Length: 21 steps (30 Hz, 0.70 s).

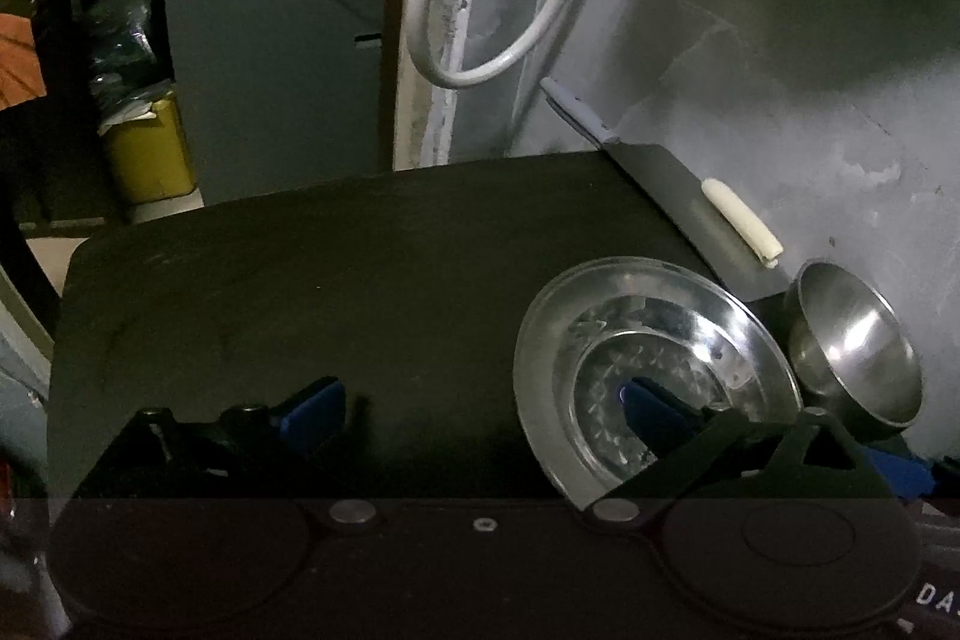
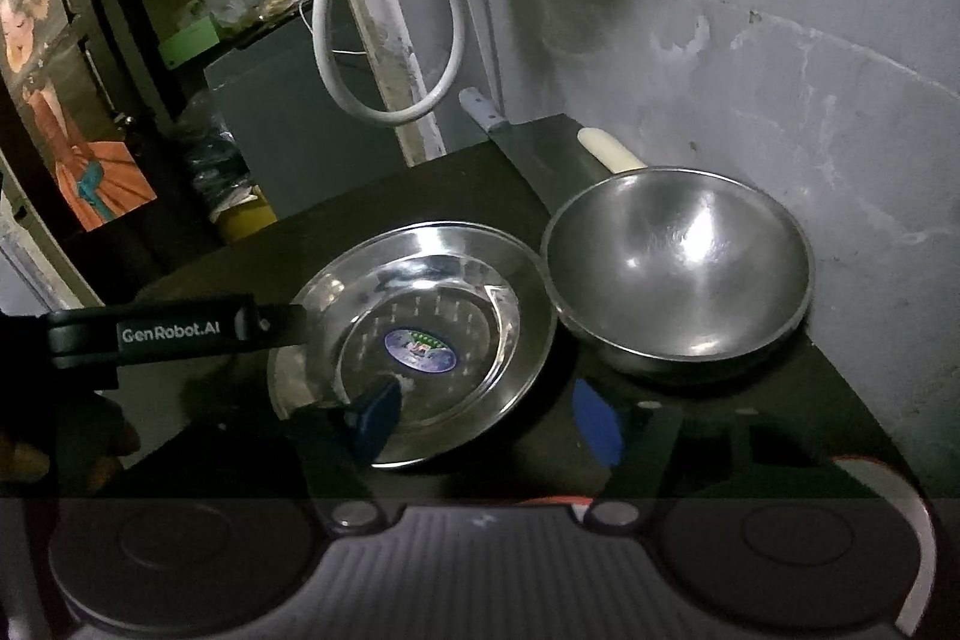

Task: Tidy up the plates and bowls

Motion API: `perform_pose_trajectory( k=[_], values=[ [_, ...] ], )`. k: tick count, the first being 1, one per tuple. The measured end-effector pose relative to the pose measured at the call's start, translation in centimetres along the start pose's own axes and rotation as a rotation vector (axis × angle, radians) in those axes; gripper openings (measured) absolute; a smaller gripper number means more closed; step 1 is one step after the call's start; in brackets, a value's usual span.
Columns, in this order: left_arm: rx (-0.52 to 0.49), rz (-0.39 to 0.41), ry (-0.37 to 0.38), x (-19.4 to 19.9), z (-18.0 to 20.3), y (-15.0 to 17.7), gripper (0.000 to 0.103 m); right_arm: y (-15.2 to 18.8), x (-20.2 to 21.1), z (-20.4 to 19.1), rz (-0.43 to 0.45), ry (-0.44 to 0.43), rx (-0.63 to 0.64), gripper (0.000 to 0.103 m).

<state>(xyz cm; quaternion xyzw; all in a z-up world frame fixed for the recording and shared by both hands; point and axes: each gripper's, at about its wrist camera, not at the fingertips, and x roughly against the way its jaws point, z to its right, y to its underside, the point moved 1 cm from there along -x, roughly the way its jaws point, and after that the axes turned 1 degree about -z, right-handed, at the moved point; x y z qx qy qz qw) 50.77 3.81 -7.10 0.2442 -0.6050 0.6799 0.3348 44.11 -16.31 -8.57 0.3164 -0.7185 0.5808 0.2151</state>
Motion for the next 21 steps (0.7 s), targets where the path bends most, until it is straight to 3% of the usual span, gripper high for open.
perform_pose_trajectory(
  k=[3,11,15,16,21],
  values=[
    [-0.015,-0.009,0.001,-0.4,0.2,-0.1,0.089,-0.1,-0.5,0.2,-0.009,-0.007,-0.015,0.057],
    [-0.034,-0.044,0.029,-1.2,0.5,0.0,0.046,0.2,-1.5,0.1,-0.018,-0.001,-0.021,0.039],
    [-0.024,-0.051,0.057,-1.3,0.5,0.1,0.031,0.2,-1.6,0.4,-0.019,0.002,-0.030,0.025],
    [-0.027,-0.051,0.068,-1.3,0.5,0.1,0.022,0.1,-1.7,0.4,-0.020,-0.002,-0.029,0.024],
    [-0.044,-0.053,0.062,-0.6,0.5,0.4,0.022,0.1,-1.4,0.2,-0.018,-0.019,-0.015,0.024]
  ],
)
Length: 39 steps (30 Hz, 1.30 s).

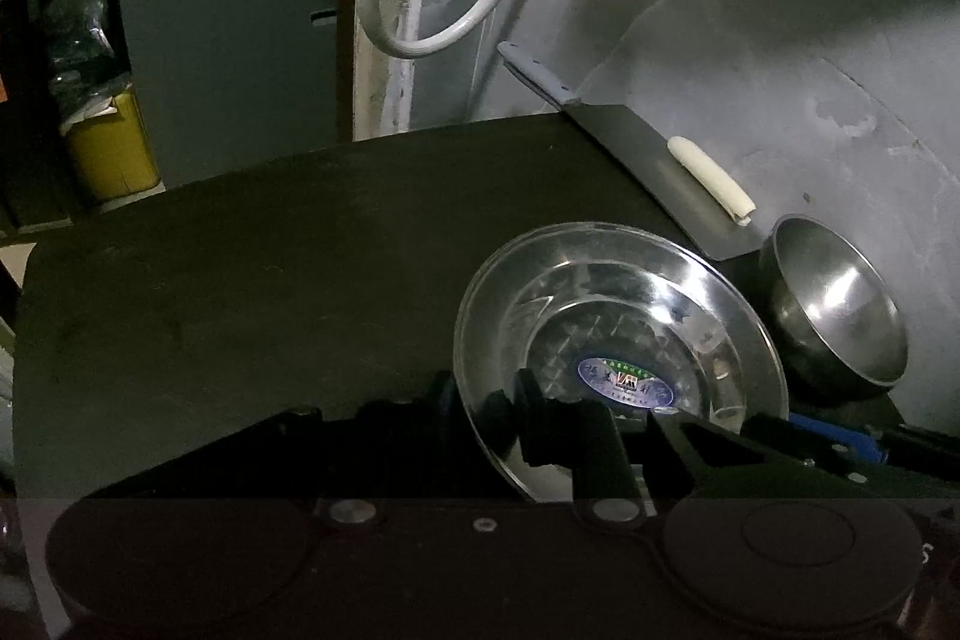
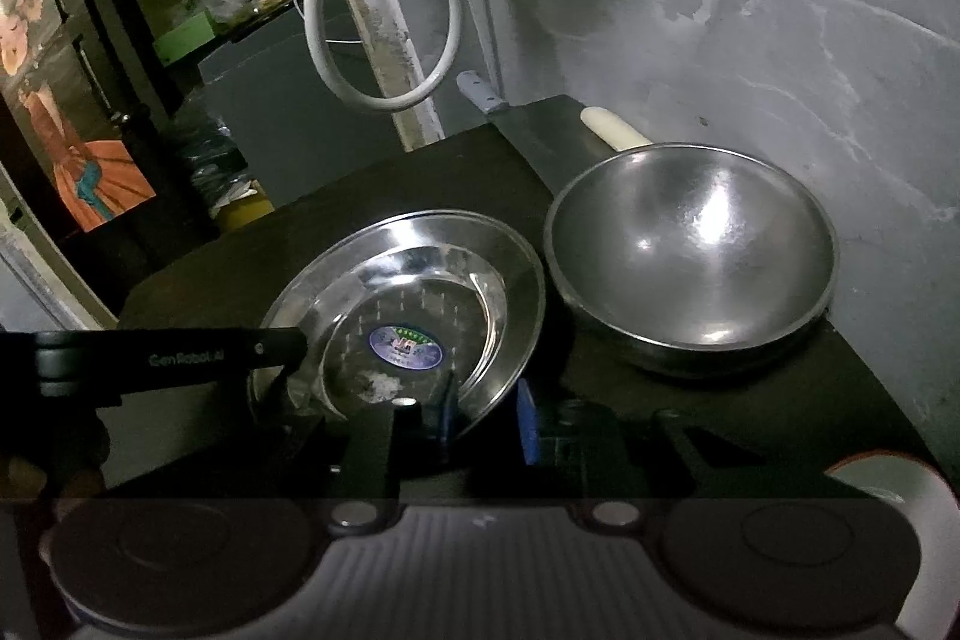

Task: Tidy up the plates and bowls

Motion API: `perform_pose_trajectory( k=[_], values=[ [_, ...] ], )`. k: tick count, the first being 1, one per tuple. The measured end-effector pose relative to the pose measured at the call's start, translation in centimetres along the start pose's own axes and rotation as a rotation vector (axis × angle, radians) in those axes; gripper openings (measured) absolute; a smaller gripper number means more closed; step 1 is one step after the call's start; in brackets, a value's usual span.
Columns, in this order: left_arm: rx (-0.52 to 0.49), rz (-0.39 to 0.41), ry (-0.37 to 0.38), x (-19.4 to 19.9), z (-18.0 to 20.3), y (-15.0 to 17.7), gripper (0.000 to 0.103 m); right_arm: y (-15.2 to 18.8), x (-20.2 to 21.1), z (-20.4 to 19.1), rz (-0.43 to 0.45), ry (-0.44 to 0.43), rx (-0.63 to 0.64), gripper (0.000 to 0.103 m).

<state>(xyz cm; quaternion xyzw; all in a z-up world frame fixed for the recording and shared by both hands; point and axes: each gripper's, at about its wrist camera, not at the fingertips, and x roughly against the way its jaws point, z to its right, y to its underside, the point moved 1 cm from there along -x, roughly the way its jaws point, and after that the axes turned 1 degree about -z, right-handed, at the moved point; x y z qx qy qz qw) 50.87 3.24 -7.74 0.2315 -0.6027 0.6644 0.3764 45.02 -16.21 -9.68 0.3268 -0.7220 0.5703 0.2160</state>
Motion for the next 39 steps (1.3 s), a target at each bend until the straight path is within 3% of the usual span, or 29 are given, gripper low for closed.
perform_pose_trajectory(
  k=[11,27,39],
  values=[
    [0.000,0.052,-0.009,4.1,-1.1,1.4,0.023,0.5,3.0,-2.0,0.046,-0.062,0.049,0.024],
    [-0.012,0.154,-0.002,12.9,-0.2,5.4,0.023,3.3,11.3,-3.9,0.120,-0.119,0.088,0.024],
    [-0.035,0.157,0.013,16.5,1.0,9.0,0.023,6.3,14.9,-3.5,0.126,-0.127,0.086,0.024]
  ],
)
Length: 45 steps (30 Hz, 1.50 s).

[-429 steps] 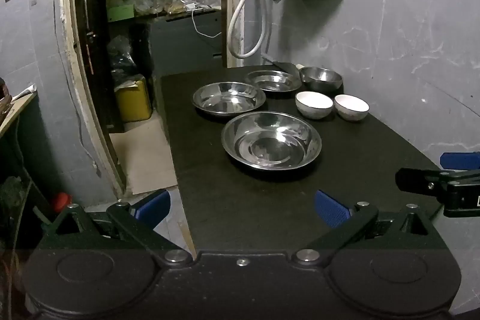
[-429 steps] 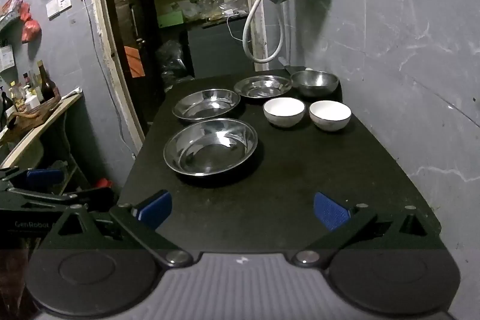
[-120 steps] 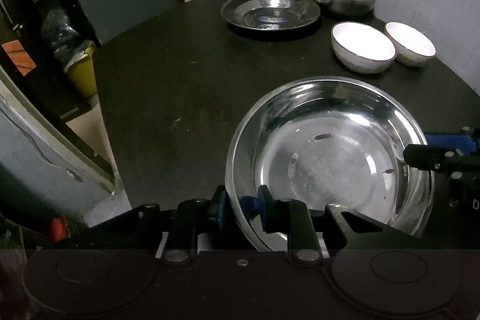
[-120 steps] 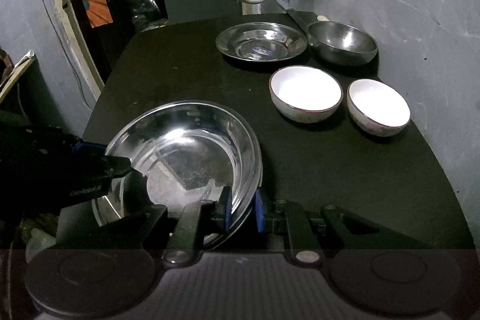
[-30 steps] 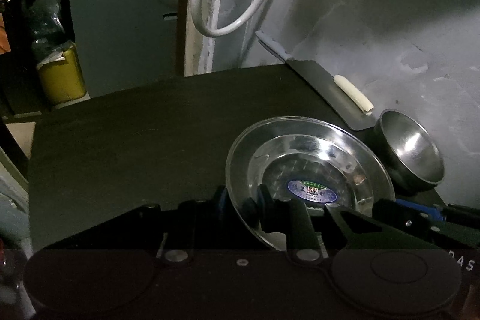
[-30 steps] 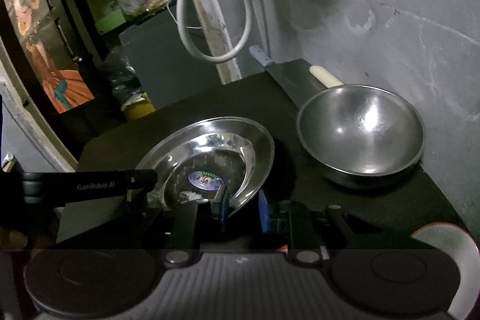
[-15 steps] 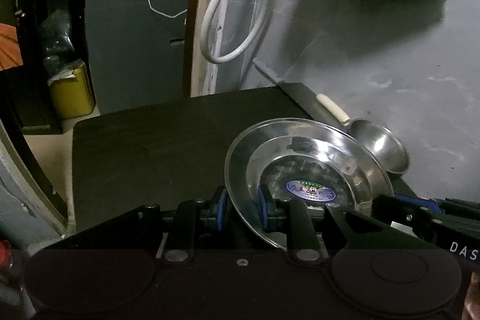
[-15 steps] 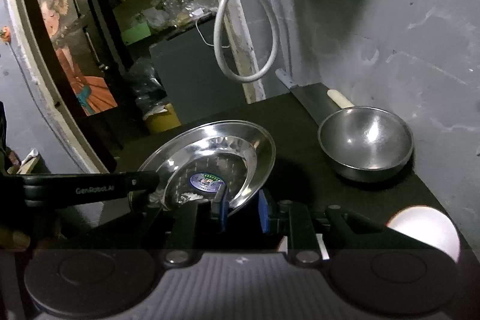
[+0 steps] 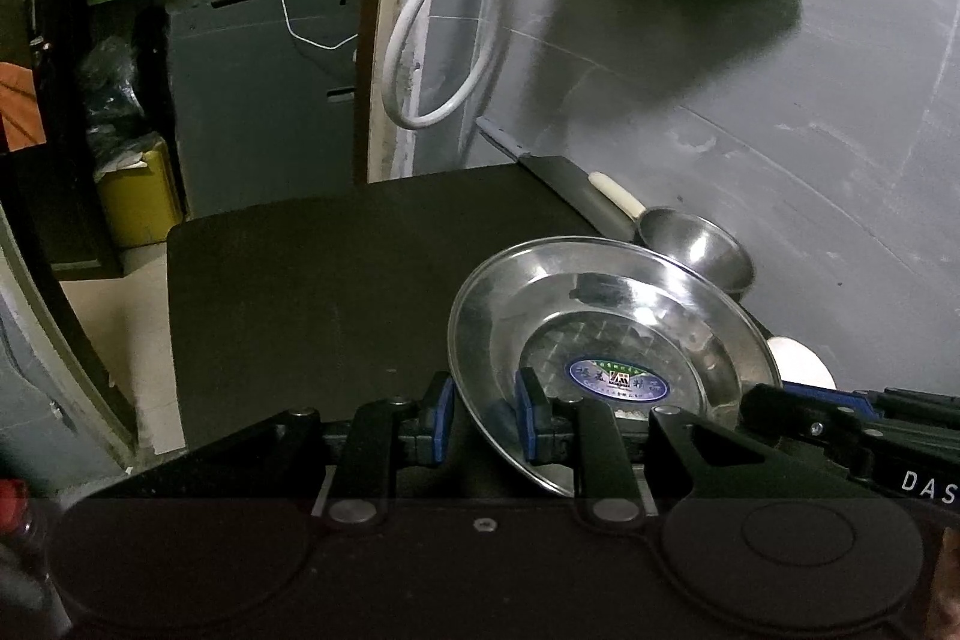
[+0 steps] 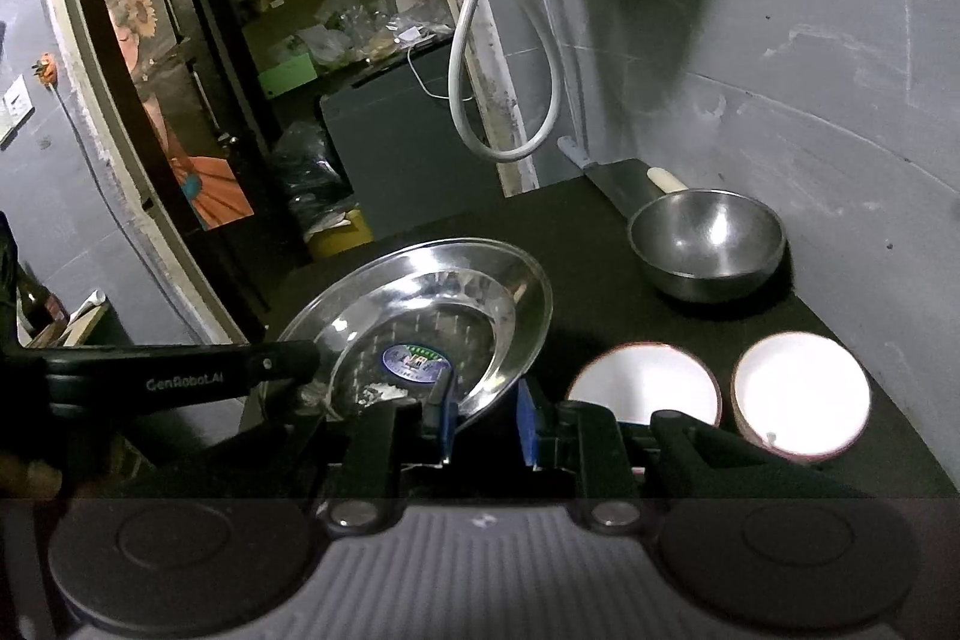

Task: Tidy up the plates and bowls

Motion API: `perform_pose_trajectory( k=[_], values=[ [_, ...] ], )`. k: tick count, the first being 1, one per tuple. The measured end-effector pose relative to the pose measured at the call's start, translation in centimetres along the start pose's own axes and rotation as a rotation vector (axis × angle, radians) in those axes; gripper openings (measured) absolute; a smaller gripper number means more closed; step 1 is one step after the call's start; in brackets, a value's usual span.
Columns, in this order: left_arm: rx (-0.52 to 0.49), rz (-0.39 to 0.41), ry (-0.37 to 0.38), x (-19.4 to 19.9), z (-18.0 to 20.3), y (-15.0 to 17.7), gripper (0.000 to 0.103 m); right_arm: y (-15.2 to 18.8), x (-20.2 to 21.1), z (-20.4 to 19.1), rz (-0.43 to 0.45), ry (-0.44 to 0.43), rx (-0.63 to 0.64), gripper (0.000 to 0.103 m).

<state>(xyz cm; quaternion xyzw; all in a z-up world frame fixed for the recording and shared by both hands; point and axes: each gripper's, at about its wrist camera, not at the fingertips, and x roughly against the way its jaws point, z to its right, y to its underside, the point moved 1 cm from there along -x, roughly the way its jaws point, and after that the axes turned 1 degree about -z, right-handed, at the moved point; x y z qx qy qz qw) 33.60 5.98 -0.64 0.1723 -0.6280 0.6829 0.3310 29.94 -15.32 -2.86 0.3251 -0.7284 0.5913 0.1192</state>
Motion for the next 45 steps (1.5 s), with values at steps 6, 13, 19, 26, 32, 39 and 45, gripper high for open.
perform_pose_trajectory(
  k=[6,13,19,26,32,39,45],
  values=[
    [0.002,-0.018,0.002,1.8,0.0,2.2,0.023,1.7,1.5,-0.5,-0.032,-0.022,0.015,0.024],
    [0.007,-0.061,0.001,2.6,-0.1,4.4,0.024,3.8,2.5,-1.0,-0.074,-0.035,0.021,0.024],
    [0.003,-0.101,0.003,2.5,-0.5,5.7,0.024,5.3,2.8,-1.4,-0.109,-0.041,0.022,0.024],
    [-0.052,-0.134,0.009,2.3,-0.3,6.5,0.024,6.6,3.3,-1.4,-0.158,-0.051,0.011,0.024],
    [-0.080,-0.162,0.022,2.1,0.3,7.1,0.024,7.3,3.8,-1.1,-0.192,-0.048,-0.009,0.024],
    [-0.103,-0.189,0.031,2.0,0.6,7.8,0.025,7.6,4.2,-1.0,-0.223,-0.047,-0.020,0.024],
    [-0.128,-0.205,0.031,2.0,0.8,8.0,0.025,7.8,4.2,-1.0,-0.241,-0.055,-0.028,0.024]
  ],
)
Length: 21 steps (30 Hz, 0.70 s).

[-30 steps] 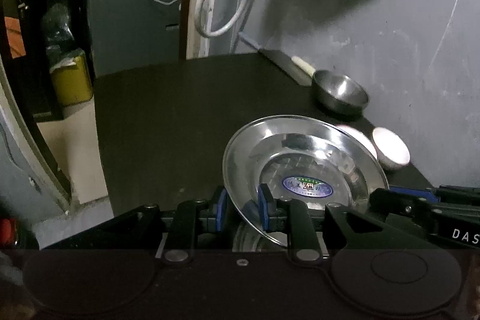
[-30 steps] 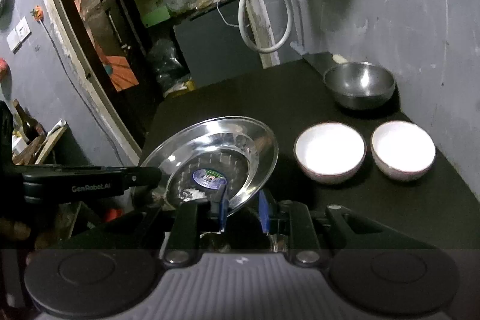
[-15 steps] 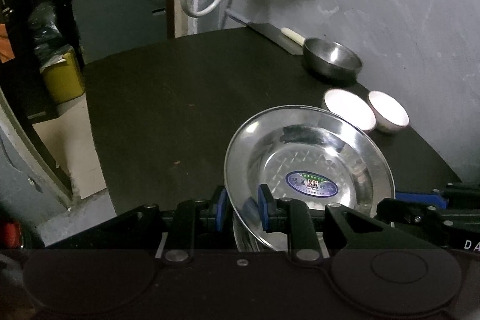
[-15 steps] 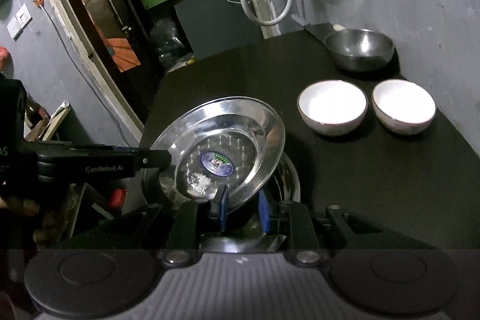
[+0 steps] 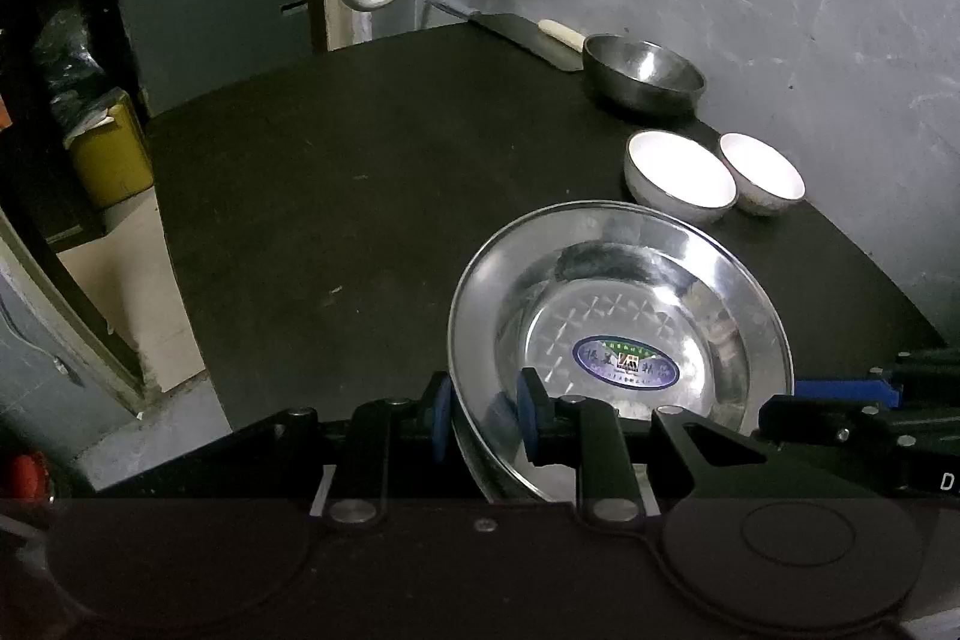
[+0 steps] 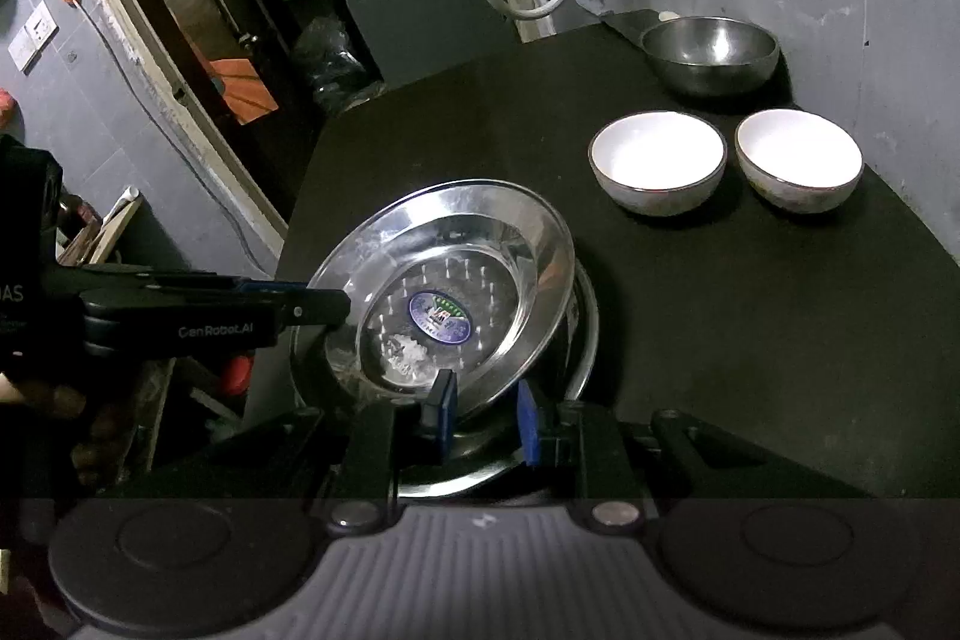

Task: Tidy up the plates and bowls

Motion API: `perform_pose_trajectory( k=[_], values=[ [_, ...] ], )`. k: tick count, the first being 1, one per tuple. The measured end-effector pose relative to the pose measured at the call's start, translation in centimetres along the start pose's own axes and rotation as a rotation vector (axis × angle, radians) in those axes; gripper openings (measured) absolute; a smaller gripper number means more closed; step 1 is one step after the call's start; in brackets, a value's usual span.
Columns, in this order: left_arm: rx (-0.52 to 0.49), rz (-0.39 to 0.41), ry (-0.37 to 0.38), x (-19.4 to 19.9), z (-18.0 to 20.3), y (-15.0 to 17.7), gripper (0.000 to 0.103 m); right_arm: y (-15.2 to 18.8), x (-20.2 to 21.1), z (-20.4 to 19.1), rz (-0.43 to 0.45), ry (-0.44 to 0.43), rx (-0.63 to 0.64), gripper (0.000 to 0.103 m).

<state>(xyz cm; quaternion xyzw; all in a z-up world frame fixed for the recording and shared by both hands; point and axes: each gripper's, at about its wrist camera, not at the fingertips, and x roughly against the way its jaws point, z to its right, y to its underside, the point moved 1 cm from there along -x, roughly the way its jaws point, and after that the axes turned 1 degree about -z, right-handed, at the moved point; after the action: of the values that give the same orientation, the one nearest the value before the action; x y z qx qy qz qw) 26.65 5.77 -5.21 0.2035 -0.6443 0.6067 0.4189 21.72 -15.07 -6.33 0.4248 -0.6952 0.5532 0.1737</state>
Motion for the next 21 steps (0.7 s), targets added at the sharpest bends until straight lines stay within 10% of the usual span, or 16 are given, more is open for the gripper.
perform_pose_trajectory(
  k=[21],
  values=[
    [-0.009,-0.061,-0.017,-0.9,0.4,0.3,0.028,-1.0,-0.8,0.1,-0.054,-0.002,0.001,0.025]
  ],
)
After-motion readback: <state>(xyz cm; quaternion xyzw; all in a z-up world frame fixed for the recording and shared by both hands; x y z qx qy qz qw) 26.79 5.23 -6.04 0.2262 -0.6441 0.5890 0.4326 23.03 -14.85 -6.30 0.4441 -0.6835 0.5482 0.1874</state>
